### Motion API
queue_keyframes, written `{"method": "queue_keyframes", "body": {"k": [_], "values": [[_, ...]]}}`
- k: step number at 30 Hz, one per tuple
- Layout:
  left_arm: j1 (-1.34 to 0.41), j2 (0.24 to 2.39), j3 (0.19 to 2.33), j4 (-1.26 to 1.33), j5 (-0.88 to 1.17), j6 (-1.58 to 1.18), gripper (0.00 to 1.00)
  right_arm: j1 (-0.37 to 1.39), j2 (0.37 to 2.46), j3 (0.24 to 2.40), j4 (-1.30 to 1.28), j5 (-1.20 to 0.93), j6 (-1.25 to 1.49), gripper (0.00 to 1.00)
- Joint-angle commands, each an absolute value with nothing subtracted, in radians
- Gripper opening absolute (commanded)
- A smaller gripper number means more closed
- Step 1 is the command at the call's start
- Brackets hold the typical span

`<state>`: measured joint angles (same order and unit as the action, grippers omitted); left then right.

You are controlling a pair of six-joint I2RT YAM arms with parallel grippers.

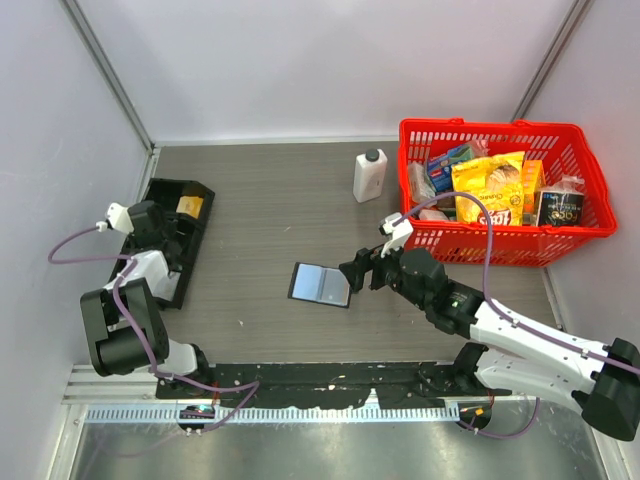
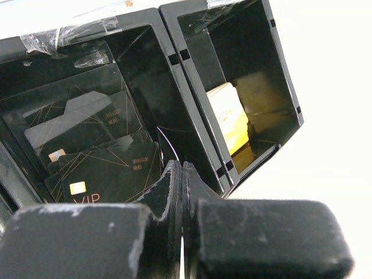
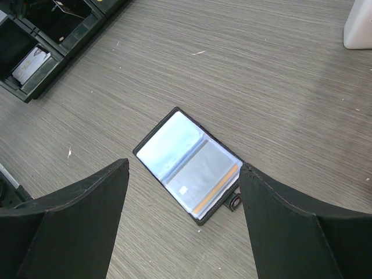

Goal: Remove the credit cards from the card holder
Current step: Place the credit card in the storage box.

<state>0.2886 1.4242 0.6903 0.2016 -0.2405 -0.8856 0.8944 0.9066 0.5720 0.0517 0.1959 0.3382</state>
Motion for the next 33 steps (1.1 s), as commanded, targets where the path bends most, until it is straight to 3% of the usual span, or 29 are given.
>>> {"method": "queue_keyframes", "body": {"k": [1,3,10,18,24,33], "values": [[0.295,1.416,0.692,0.265,-0.193,-0.907,0.0,0.891,0.874,0.571,0.087,0.198,0.324,0.8],[0.296,1.417,0.696,0.247,-0.189,-0.9,0.02,0.891,0.874,0.571,0.087,0.198,0.325,0.8],[0.299,1.381,0.793,0.01,-0.231,-0.83,0.43,0.893,0.871,0.568,0.087,0.198,0.325,0.8],[0.301,1.301,0.876,-0.182,-0.31,-0.752,0.72,0.891,0.874,0.575,0.08,0.195,0.324,0.8],[0.243,1.238,0.939,-0.279,-0.177,-0.73,0.8,0.893,0.92,0.615,0.016,0.218,0.331,0.79],[-0.208,1.164,0.942,-0.37,-0.158,-0.687,0.79,0.891,1.074,0.73,-0.107,0.181,0.422,0.74]]}}
